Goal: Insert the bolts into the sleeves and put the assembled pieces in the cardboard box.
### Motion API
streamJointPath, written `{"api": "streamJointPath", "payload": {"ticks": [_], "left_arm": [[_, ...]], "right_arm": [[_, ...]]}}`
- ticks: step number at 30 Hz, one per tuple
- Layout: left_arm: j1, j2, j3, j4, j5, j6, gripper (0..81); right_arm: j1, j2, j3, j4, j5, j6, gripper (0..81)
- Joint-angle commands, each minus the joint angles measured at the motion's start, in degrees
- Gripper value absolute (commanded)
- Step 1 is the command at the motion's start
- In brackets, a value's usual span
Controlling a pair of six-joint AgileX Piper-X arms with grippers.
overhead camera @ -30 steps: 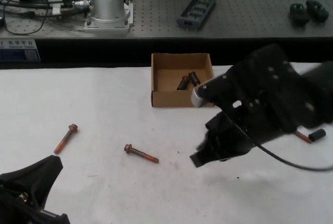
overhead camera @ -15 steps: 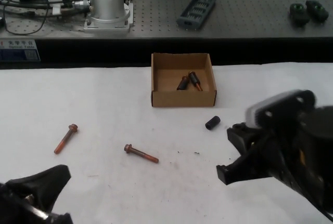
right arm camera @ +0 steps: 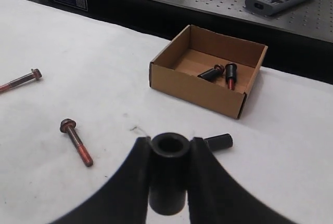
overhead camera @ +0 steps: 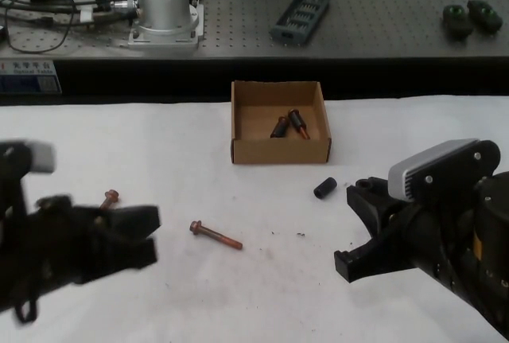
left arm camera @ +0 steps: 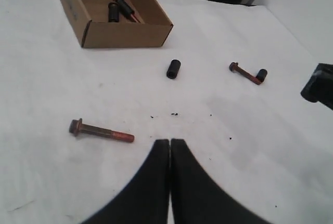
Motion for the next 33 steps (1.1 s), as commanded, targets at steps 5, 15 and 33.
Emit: {"api": "streamJointPath", "payload": {"ticks": [5,15,33], "left_arm": [[0.1,17.8,-15.5,13.7,0.7,14.3,28.2],[0.1,29.3,-34.2,28.7,-4.7,51.4,37.0],[-6.2,44.3,-41.3,36.1,-22.4,90.9,41.9]], "right_arm": [[0.1,-0.7,1.0,-2.0,0.1,-1.3,7.1],[0.1,-0.7,1.8,-4.4,1.4,-3.9,7.1],[0.1,-0.7,1.8,-4.8,5.2,-7.8,7.1]]}}
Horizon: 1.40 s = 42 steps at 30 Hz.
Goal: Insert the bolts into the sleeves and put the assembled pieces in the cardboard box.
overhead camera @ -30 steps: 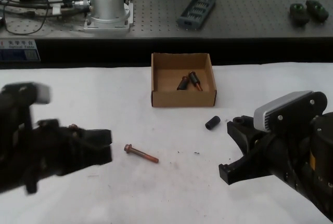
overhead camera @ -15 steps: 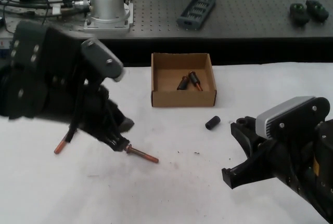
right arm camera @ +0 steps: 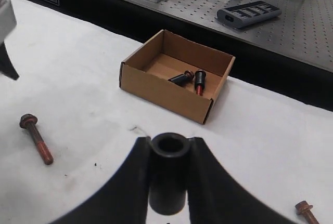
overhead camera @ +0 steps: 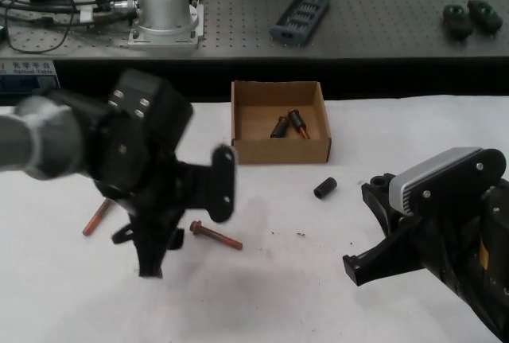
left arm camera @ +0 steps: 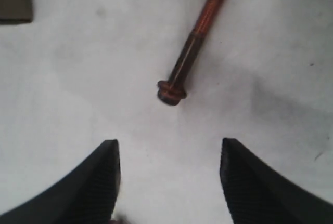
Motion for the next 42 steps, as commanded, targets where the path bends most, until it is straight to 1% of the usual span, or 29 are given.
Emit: {"api": "streamJointPath", "payload": {"ticks": [1,3,7,14,18,21,25,32,34,36,37,40,41,42], "left_arm": [[-1.1,2.6,-2.4,0.0,0.0,3.8,41.9],[-1.4,3.4,-3.3,0.0,0.9,4.1,41.9],[-1.4,3.8,-4.6,0.0,5.3,4.4,41.9],[-1.4,5.4,-5.7,0.2,3.9,4.9,41.7],[-1.4,6.6,-5.7,0.0,3.9,4.9,37.3],[-1.4,7.3,-5.7,-0.9,3.9,4.9,37.3],[-1.4,8.1,-5.7,-1.5,5.7,4.7,37.3],[-1.4,10.5,-5.7,-3.1,5.3,4.1,37.3],[-1.4,11.3,-5.7,-3.4,5.4,4.0,35.8],[-1.4,12.2,-5.7,-3.4,4.8,3.4,31.6],[-1.4,12.4,-5.7,-3.4,4.4,2.9,27.6],[-1.4,13.0,-5.7,-3.4,3.2,2.7,10.7],[-1.4,13.0,-5.7,-3.4,3.2,2.8,3.9],[-1.4,13.0,-5.7,-3.4,3.2,2.8,0.5]], "right_arm": [[0.1,-0.7,-0.2,-1.2,0.2,-0.8,7.1],[0.1,-0.7,-0.2,-1.2,0.2,-0.8,7.1],[0.1,-0.7,-0.2,-1.2,0.2,-0.8,7.1],[0.1,-0.7,-0.2,-1.4,0.2,-0.8,7.1],[0.1,-0.7,-0.2,-1.4,0.2,-0.8,7.1],[0.1,-0.7,-0.2,-1.5,0.2,-0.8,7.1],[0.1,-0.7,-0.2,-1.5,0.2,-1.9,7.1],[0.1,-0.7,-0.2,-1.5,0.2,-1.9,7.1],[0.1,-0.7,-0.2,-1.5,0.2,-1.9,7.1],[0.1,-0.7,-0.2,-1.5,0.2,-1.9,7.1],[0.1,-0.7,-0.2,-1.5,0.2,-1.9,7.1],[0.1,-0.7,-0.2,-1.5,0.2,-2.1,7.1],[0.1,-0.7,-0.2,-1.5,0.2,-2.1,7.1],[0.1,-0.7,-0.2,-1.5,0.2,-2.1,7.1]]}}
